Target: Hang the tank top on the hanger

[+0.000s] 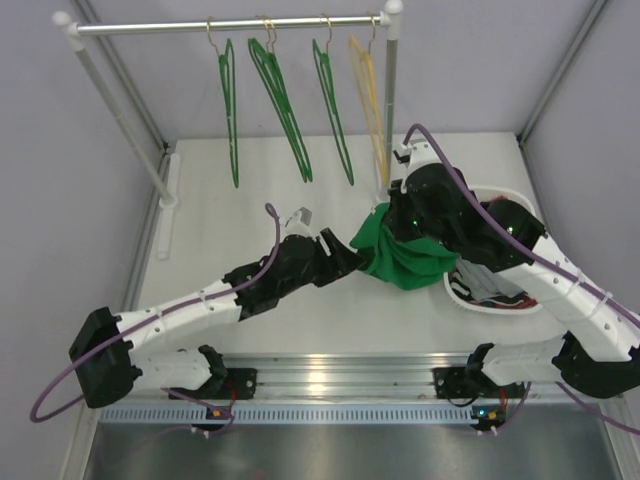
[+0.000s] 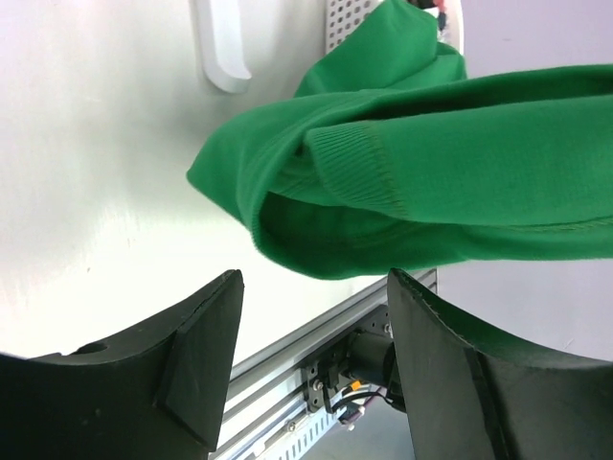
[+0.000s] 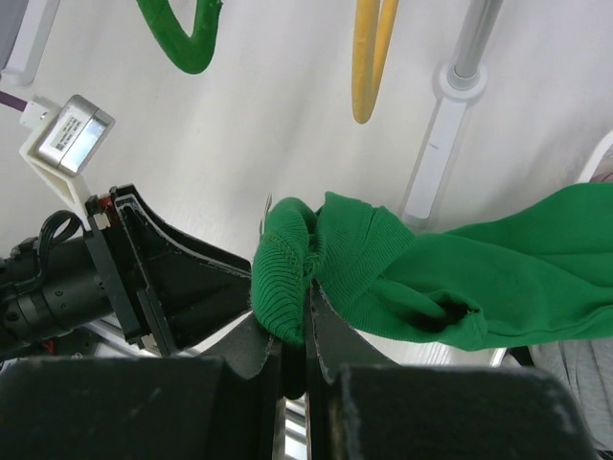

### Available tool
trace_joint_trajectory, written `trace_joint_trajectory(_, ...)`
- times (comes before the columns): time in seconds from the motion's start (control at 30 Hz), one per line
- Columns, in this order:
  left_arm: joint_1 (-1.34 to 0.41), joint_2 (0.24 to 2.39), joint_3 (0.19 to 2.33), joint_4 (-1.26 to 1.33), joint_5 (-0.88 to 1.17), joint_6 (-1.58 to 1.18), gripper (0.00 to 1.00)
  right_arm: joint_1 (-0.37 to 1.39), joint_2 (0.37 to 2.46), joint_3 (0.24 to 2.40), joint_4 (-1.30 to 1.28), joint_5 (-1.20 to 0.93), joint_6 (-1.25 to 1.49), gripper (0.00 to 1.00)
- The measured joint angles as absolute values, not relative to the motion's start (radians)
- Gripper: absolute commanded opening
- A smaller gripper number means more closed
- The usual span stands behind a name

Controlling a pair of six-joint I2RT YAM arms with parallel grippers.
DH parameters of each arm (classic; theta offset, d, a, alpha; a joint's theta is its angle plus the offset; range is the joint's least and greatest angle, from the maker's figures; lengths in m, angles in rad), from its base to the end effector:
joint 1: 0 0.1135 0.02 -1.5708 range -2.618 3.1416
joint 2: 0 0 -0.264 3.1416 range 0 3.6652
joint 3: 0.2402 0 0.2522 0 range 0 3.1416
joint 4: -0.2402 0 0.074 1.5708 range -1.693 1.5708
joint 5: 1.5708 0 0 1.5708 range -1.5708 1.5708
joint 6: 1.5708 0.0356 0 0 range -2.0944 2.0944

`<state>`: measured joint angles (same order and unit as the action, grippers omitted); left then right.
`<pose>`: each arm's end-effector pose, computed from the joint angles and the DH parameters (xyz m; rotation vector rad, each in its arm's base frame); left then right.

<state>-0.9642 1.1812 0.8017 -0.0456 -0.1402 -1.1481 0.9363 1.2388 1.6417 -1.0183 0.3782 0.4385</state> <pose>0.1574 -0.2182 0.2776 -0.3020 2.1877 -1.1624 0.1429 0.1720 0.4525 -0.3234 2.1381 0.3886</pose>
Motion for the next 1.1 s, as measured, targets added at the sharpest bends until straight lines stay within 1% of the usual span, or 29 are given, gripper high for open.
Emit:
trace_joint_trajectory(0.13, -0.964, 1.202, 0.772, -0.027, -0.143, -1.182, 0.67, 0.940, 1.238, 1.641, -1.018, 0.383, 0.439, 0.00)
trace_joint_trajectory(0.37, -0.957, 1.335, 0.772, 0.067, -0.119, -1.205, 0.65, 0.941, 1.238, 1.641, -1.019, 0.392, 0.439, 0.00)
trace_joint_trajectory(0.43, -0.954, 1.356, 0.772, 0.091, -0.117, -1.205, 0.56, 0.941, 1.238, 1.641, -1.019, 0.392, 0.439, 0.00)
trace_joint_trajectory(0.47, -0.952, 1.365, 0.773, 0.104, -0.115, -1.205, 0.50, 0.941, 1.238, 1.641, -1.019, 0.393, 0.439, 0.00)
trace_joint_trajectory(0.5, -0.951, 1.372, 0.775, 0.111, -0.111, -1.206, 0.32, 0.941, 1.238, 1.641, -1.019, 0.393, 0.439, 0.00)
trace_joint_trajectory(0.53, -0.950, 1.380, 0.779, 0.118, -0.106, -1.204, 0.19, 0.941, 1.238, 1.641, -1.019, 0.395, 0.439, 0.00)
trace_joint_trajectory(0.57, -0.949, 1.386, 0.783, 0.124, -0.102, -1.199, 0.07, 0.941, 1.238, 1.641, -1.019, 0.396, 0.439, 0.00)
trace_joint_trajectory(0.6, -0.946, 1.390, 0.788, 0.127, -0.096, -1.188, 0.00, 0.941, 1.238, 1.641, -1.019, 0.396, 0.438, 0.00)
trace_joint_trajectory(0.73, -0.920, 1.363, 0.818, 0.086, -0.078, -1.122, 0.00, 0.942, 1.238, 1.643, -1.019, 0.398, 0.434, 0.00)
trace_joint_trajectory(0.87, -0.875, 1.225, 0.895, -0.083, -0.100, -1.018, 0.00, 0.942, 1.240, 1.667, -1.026, 0.403, 0.412, 0.01)
trace_joint_trajectory(1.0, -0.834, 1.056, 1.063, -0.262, -0.154, -0.897, 0.00, 0.942, 1.239, 1.725, -1.030, 0.413, 0.383, 0.02)
trace_joint_trajectory(1.1, -0.799, 0.999, 1.221, -0.357, -0.175, -0.814, 0.00, 0.942, 1.240, 1.768, -1.026, 0.418, 0.355, 0.02)
